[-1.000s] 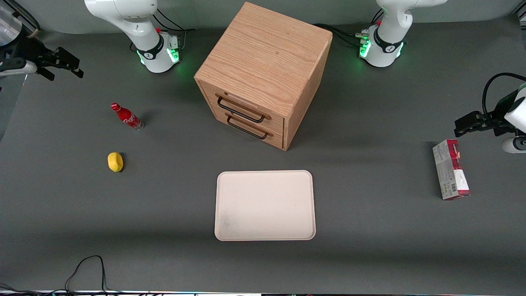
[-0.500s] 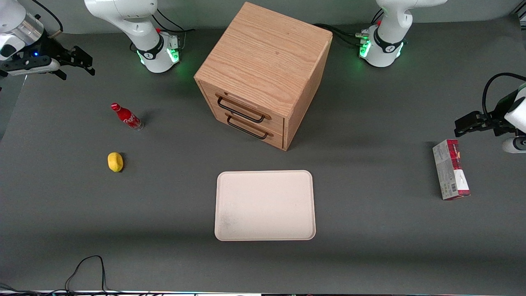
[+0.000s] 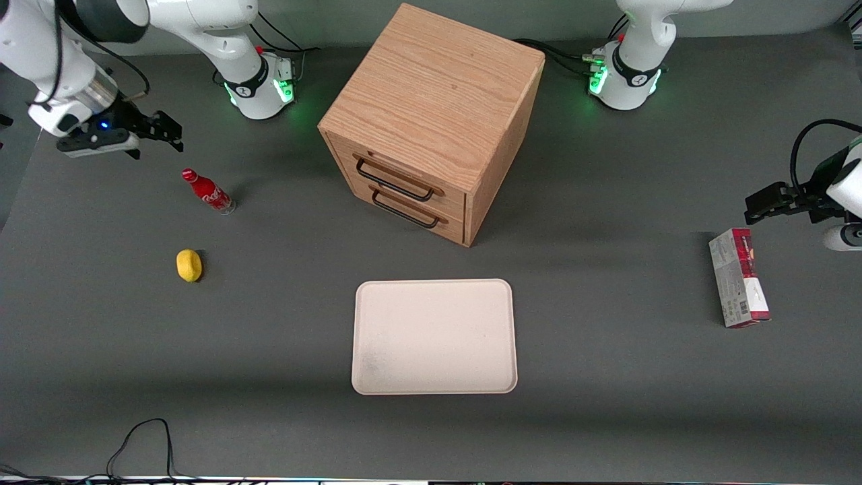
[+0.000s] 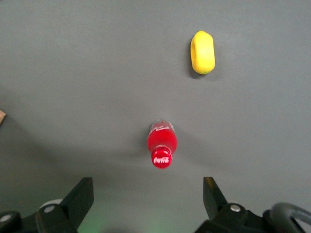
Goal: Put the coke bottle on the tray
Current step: 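Lower the open right gripper around the bottle's neck, then close the right gripper on the bottle and lift it off the table, then carry the held bottle over the white tray with the right gripper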
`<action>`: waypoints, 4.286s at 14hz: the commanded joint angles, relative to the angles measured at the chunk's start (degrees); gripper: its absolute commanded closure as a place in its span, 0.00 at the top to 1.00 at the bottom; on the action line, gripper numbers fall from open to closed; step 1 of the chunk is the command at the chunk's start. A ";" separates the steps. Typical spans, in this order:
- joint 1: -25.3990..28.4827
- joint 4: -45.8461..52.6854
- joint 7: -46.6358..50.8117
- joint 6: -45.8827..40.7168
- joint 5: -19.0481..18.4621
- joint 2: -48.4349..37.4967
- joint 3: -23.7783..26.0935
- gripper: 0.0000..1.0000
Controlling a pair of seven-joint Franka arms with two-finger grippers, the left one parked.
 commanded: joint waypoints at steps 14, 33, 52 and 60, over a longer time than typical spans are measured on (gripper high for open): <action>0.44 -11.05 -1.56 19.72 -1.05 7.74 -5.21 1.00; 0.44 -11.40 -1.56 17.45 -1.05 8.46 -5.29 0.03; 1.94 49.50 -1.21 -35.38 0.79 16.00 0.24 0.00; 9.48 76.45 0.89 -35.29 5.89 42.88 2.09 0.00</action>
